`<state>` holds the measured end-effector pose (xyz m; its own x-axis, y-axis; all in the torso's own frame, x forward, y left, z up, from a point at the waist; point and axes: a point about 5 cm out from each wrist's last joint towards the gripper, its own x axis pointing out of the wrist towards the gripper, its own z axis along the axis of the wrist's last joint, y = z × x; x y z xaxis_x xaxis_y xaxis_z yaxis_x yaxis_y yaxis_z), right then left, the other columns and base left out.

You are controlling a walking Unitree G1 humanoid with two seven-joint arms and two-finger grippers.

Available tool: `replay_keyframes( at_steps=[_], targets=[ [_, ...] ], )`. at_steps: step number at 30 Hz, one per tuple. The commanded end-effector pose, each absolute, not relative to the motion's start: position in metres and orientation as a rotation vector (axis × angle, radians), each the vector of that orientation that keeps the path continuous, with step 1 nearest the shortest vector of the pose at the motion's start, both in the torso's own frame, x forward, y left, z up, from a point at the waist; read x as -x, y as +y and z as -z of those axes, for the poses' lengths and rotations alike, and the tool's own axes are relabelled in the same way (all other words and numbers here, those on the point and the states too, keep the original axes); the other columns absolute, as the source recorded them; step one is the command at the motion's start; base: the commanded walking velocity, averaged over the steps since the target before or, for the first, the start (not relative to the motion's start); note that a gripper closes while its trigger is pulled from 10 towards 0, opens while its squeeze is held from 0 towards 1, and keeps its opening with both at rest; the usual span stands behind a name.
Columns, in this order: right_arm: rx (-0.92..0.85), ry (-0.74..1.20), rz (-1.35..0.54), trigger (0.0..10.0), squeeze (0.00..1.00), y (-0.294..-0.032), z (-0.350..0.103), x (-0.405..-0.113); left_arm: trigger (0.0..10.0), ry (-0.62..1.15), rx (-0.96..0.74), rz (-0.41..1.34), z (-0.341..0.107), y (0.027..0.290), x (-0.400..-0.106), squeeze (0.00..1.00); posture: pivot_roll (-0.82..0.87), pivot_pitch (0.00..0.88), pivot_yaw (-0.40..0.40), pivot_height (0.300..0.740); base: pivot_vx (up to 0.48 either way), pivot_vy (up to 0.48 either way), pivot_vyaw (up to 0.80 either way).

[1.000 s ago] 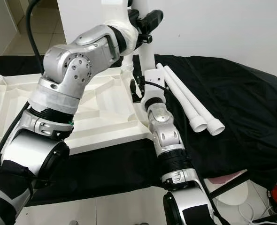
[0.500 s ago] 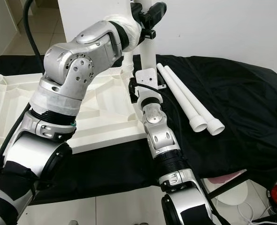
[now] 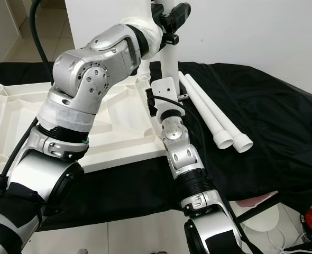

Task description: Building children table

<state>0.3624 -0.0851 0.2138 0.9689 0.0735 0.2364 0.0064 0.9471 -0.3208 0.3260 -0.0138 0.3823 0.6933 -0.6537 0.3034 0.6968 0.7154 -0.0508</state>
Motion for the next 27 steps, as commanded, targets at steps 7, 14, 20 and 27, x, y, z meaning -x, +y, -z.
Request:
replay_keyframes(
  at_steps=[7, 14, 20, 27],
  targets=[
    [0.317, -0.233, -0.040, 0.0, 0.00, -0.0829, -0.2129, -0.3630, 10.0, -0.273, 0.158, 0.828, -0.3830, -0.0239, -0.3176, 0.00, 0.05, 0.027, -0.054, 0.740, 0.000, 0.000, 0.00],
    [0.294, -0.224, -0.058, 0.0, 0.00, -0.0817, -0.2105, -0.3618, 10.0, -0.264, 0.147, 0.825, -0.3819, -0.0246, -0.3176, 0.00, 0.05, 0.032, -0.053, 0.740, 0.000, 0.000, 0.00],
    [0.267, -0.208, -0.056, 10.0, 0.00, -0.0811, -0.2085, -0.3610, 10.0, -0.279, 0.140, 0.820, -0.3802, -0.0251, -0.3184, 0.24, 0.05, 0.038, -0.051, 0.740, 0.000, 0.000, 0.00],
    [0.233, -0.186, -0.060, 10.0, 0.00, -0.0803, -0.2052, -0.3603, 10.0, -0.269, 0.161, 0.841, -0.3770, -0.0248, -0.3168, 1.00, 0.06, 0.044, -0.054, 0.740, 0.000, 0.000, 0.00]
  ],
)
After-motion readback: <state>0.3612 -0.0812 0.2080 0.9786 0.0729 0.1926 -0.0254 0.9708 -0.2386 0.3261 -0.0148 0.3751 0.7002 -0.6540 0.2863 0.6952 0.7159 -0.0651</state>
